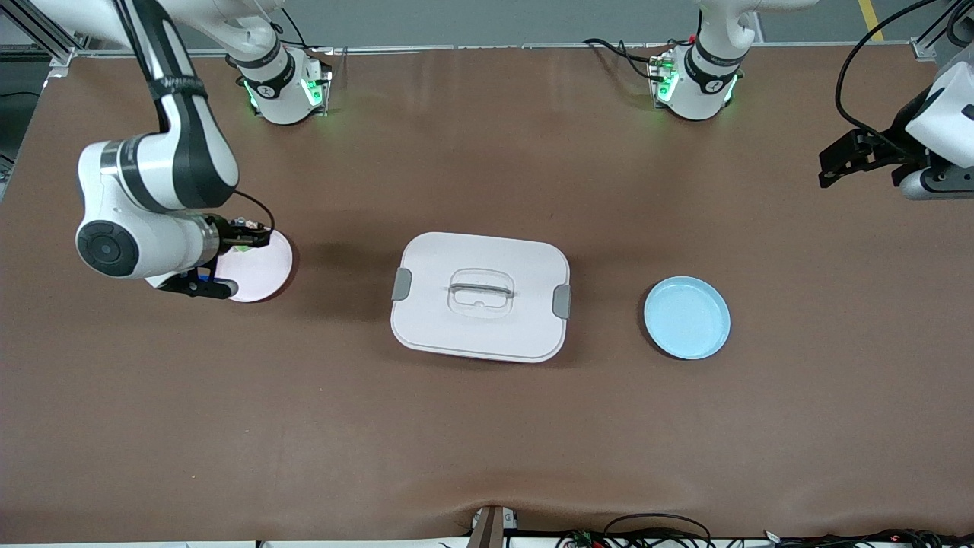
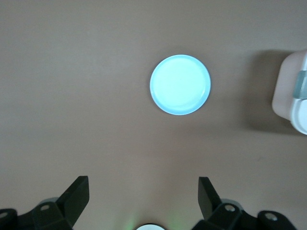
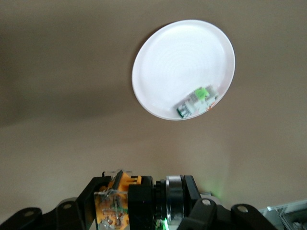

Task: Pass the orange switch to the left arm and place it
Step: 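Lift the switch with the right gripper and carry it over the box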

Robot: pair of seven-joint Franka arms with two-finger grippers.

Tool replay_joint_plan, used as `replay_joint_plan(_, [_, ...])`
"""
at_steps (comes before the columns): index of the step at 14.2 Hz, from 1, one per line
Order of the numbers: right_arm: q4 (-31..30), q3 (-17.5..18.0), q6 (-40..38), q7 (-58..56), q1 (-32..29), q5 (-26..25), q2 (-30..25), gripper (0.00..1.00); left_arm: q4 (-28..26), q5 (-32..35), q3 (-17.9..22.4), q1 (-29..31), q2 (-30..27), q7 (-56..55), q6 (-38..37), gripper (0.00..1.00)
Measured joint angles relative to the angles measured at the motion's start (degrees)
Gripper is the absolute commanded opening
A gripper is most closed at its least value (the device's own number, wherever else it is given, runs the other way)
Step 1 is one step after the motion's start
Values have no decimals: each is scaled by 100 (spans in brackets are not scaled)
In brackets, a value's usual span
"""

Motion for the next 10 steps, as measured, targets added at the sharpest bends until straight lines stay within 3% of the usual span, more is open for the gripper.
replay_joint_plan(3, [637, 21, -524, 845, 494, 398, -2, 25, 8, -341, -2, 2, -4, 0, 23, 100])
replay_joint_plan(10, [1520, 36, -290, 3643, 1577, 2486, 133, 25, 22, -1191, -100, -23, -38, -520, 66, 100])
